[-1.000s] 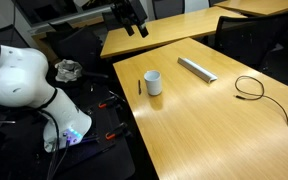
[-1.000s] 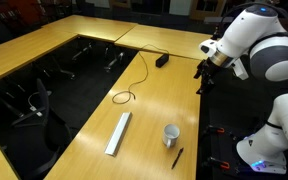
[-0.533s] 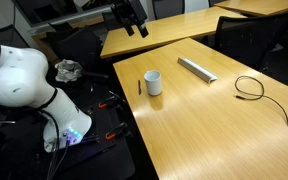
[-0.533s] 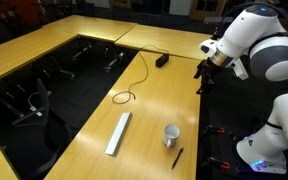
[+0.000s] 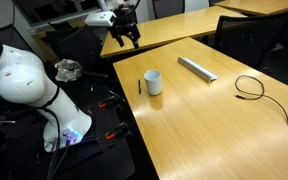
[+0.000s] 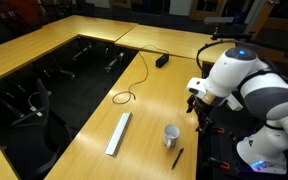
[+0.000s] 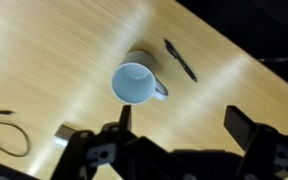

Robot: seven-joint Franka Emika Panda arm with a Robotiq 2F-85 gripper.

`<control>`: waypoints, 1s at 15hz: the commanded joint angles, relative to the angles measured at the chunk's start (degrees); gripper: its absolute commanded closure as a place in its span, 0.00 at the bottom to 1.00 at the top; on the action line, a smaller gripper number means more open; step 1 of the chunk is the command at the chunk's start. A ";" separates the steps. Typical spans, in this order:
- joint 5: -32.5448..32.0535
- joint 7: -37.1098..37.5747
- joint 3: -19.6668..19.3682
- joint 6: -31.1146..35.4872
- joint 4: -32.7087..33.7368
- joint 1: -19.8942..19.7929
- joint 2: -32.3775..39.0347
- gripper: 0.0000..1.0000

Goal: Pick up the pen and put it in the cup

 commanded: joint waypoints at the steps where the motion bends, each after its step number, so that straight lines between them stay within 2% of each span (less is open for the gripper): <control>1: 1.69 -6.90 1.53 6.84 0.68 4.47 9.92 0.00; 4: -1.79 -11.57 4.10 13.80 1.02 5.29 18.86 0.00; 7: -2.29 -18.05 5.31 20.16 2.01 5.02 27.19 0.00; 9: -3.75 -19.72 6.92 23.24 2.79 4.06 31.91 0.00; 12: -6.10 -19.79 9.13 25.40 3.96 2.59 37.70 0.00; 13: -4.22 -19.21 9.98 23.97 2.55 2.05 35.12 0.00; 15: -4.58 -19.04 11.04 24.19 2.88 1.17 36.68 0.00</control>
